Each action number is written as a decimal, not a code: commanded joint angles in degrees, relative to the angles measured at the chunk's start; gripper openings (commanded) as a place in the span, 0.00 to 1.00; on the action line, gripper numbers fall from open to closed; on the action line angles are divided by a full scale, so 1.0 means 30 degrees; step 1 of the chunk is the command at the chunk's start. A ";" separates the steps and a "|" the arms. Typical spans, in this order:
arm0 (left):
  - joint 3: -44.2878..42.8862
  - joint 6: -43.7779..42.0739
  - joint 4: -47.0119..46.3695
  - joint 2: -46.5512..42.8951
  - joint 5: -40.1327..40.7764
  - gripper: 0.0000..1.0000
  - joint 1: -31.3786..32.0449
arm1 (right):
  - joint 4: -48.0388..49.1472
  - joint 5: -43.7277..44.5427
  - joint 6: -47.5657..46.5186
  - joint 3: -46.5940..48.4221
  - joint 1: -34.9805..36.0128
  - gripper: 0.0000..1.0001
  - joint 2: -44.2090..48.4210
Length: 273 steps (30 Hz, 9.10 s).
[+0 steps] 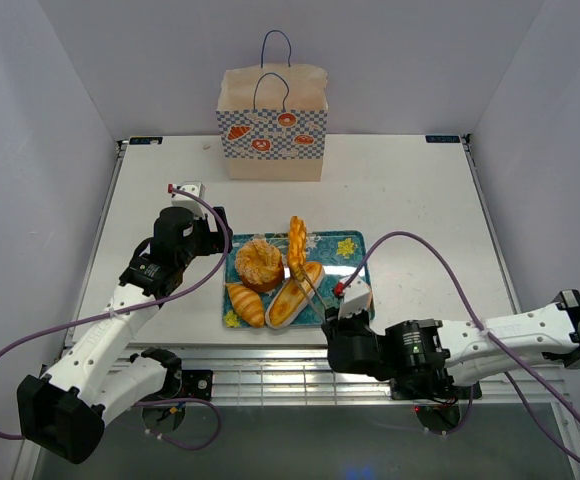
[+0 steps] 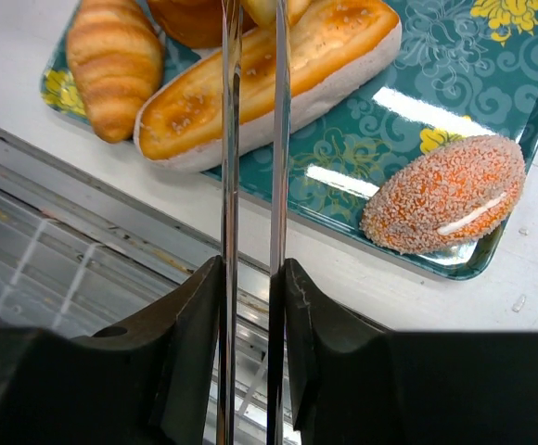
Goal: Place the fake bread into the paper bag
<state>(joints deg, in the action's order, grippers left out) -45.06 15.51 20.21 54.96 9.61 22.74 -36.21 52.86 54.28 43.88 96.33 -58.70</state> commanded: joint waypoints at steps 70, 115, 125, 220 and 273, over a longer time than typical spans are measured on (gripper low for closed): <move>-0.0831 -0.0130 0.0237 -0.0683 -0.0770 0.98 0.0095 | 0.8933 -2.7111 -0.6874 1.5638 -2.6633 0.08 -0.7209; -0.0772 -0.0159 0.0179 -0.0273 -0.0799 0.98 0.0242 | 1.0399 -3.0013 -0.3621 1.9298 -2.8976 0.49 -1.2631; -0.0771 -0.0188 0.0178 -0.0302 -0.0683 0.98 0.0242 | 1.0048 -2.9753 -0.5405 1.6530 -2.9035 0.48 -0.9005; -0.0742 -0.0247 0.0266 -0.0155 -0.0419 0.98 0.0271 | 0.8407 -1.5451 -0.8484 0.3068 -1.3127 0.17 -0.3082; -0.0362 0.0661 -0.0320 -0.3496 0.1895 0.98 0.0359 | 1.2588 -2.1543 -0.9219 2.7474 -2.1884 0.08 -1.6938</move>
<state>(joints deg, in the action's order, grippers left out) -45.19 17.23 19.31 44.60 15.86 23.49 -10.02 -8.05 23.66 122.85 33.10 -110.50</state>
